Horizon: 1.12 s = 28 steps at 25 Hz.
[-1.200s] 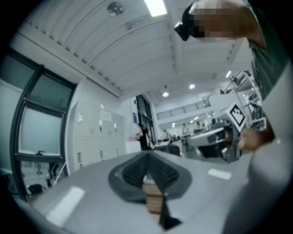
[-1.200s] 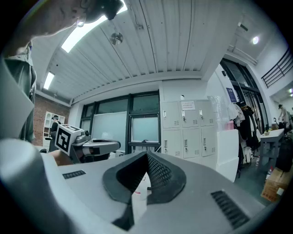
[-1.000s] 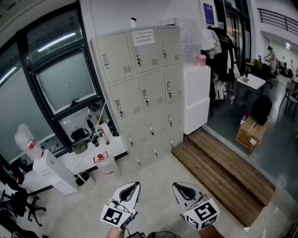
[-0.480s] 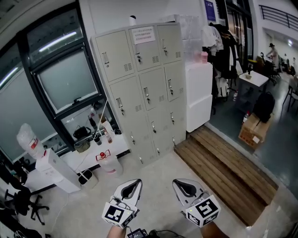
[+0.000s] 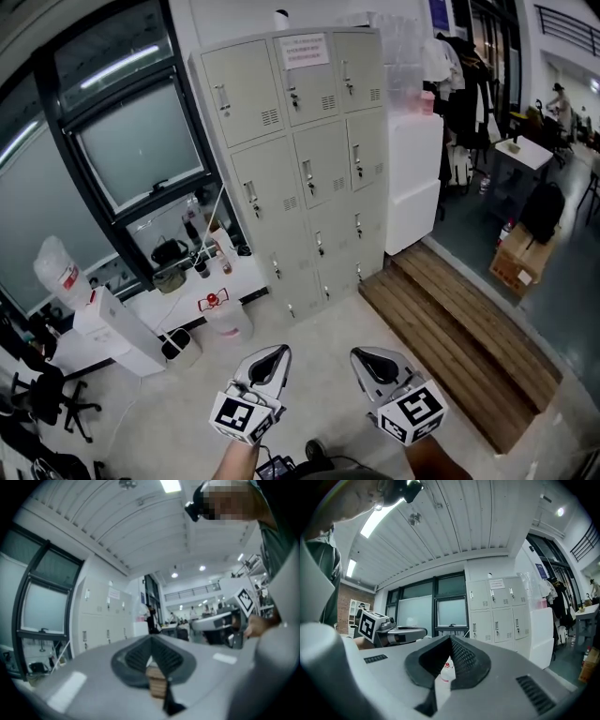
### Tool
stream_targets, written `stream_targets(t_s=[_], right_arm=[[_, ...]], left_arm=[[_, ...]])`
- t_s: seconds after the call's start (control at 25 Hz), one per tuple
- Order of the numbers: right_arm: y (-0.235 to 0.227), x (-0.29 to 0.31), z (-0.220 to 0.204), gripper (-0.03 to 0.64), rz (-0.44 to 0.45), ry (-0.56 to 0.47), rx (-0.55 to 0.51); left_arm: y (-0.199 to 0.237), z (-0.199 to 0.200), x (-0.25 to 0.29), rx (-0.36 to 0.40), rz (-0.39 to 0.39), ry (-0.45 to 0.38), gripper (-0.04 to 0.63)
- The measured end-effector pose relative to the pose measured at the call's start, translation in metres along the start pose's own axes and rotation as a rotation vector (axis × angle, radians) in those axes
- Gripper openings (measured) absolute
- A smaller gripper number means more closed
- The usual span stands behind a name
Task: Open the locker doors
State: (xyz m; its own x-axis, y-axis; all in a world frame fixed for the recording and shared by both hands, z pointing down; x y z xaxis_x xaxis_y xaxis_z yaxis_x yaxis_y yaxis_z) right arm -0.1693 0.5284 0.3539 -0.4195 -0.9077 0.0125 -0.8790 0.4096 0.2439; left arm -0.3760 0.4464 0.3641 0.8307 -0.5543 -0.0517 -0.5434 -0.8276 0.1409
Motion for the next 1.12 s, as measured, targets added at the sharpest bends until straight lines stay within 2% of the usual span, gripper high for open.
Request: stream_targets(t_s=[0.24, 0.64, 0.96, 1.12], right_arm=[[-0.006, 0.056, -0.006, 0.0, -0.011, -0.003, 0.033], [-0.021, 0.136, 0.002, 0.0, -0.074, 0.015, -0.02], [-0.031, 0.178, -0.002, 0.0, -0.055, 0.036, -0.019], [-0.055, 0.207, -0.006, 0.0, -0.032, 0.025, -0.022]], left_arm=[[0.053, 0.009, 0.02, 0.014, -0.009, -0.014, 0.0], [0.141, 0.014, 0.032, 0.017, -0.04, -0.041, 0.0], [0.175, 0.013, 0.054, 0.013, -0.062, -0.012, 0.0], [0.192, 0.014, 0.077, 0.006, -0.031, -0.034, 0.0]])
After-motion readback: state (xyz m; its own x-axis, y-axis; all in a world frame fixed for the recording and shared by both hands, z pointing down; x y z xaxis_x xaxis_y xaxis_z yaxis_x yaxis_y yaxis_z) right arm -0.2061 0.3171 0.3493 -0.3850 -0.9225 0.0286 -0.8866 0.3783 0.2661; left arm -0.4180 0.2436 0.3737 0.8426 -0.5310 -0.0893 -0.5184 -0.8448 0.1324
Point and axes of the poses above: the fingertips, and each gripper's own axes: x forward along the fingers, y to its left, z out of its top, the point moved 8 cm from there along -x, backward along the fingers, and after that the axes turned 15 degrees about -x, right-handed, at the moved point
